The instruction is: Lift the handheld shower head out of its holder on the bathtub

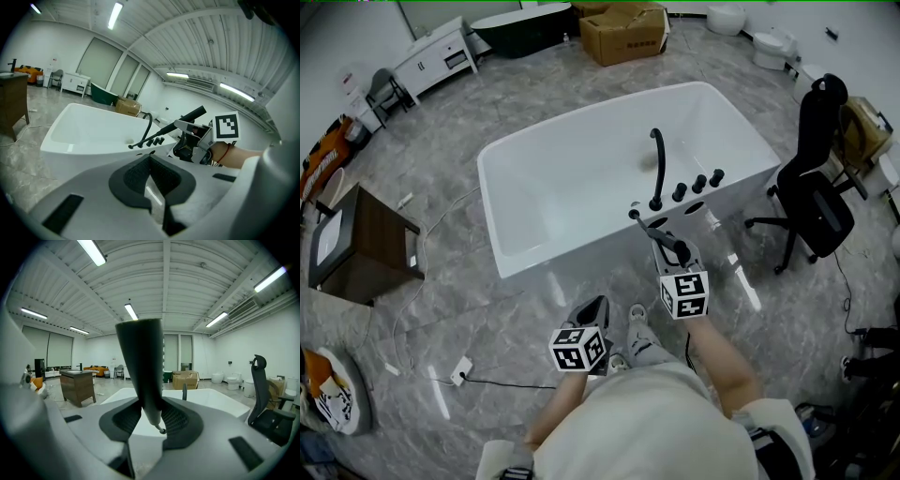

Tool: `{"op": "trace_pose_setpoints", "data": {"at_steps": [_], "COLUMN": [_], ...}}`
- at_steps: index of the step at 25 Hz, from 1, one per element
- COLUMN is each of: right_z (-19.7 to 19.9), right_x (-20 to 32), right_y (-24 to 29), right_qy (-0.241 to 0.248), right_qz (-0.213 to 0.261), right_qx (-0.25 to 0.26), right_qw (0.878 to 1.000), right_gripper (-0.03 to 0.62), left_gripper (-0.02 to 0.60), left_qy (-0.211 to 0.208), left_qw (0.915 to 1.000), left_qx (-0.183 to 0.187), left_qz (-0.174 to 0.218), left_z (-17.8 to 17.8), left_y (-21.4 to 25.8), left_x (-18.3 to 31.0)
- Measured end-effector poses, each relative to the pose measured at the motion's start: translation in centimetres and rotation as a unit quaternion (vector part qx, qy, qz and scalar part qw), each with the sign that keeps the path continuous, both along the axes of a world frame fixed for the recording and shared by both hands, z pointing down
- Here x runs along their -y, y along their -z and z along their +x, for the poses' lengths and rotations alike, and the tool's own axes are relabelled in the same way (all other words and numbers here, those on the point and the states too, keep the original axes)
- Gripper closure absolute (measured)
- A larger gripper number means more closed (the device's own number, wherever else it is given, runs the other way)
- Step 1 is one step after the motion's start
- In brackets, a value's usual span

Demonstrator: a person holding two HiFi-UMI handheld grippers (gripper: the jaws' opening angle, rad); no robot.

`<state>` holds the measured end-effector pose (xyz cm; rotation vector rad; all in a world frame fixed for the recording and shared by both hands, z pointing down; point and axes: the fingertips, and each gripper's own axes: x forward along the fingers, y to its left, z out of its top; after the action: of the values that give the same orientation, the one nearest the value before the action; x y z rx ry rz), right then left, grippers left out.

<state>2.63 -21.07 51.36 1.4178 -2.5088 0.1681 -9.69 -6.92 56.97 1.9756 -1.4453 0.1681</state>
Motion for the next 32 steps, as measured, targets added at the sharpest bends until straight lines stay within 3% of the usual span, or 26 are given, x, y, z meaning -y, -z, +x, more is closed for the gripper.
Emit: {"op": "trace_pose_setpoints", "data": {"at_steps": [17, 32], "right_z": [1.4, 3.3], "right_x": [-8.2, -10.5], "right_y": [4.9, 6.5], "right_qy": [-0.01, -0.025], "right_qz": [0.06, 0.072], "right_qx": [0.012, 0.044], "right_qw": [0.998, 0.996], "right_gripper": [0.451, 0.451], "left_gripper": [0.561, 0.561], "left_qy": [0.001, -0.005], "left_qw": [0.9997, 0.9991], "left_qx": [0.008, 0.018], "left_qz": [0.024, 0.037], "left_z": [-0.8, -0.3], "left_y": [0.9, 1.4], "left_x": [-3.0, -3.2]}}
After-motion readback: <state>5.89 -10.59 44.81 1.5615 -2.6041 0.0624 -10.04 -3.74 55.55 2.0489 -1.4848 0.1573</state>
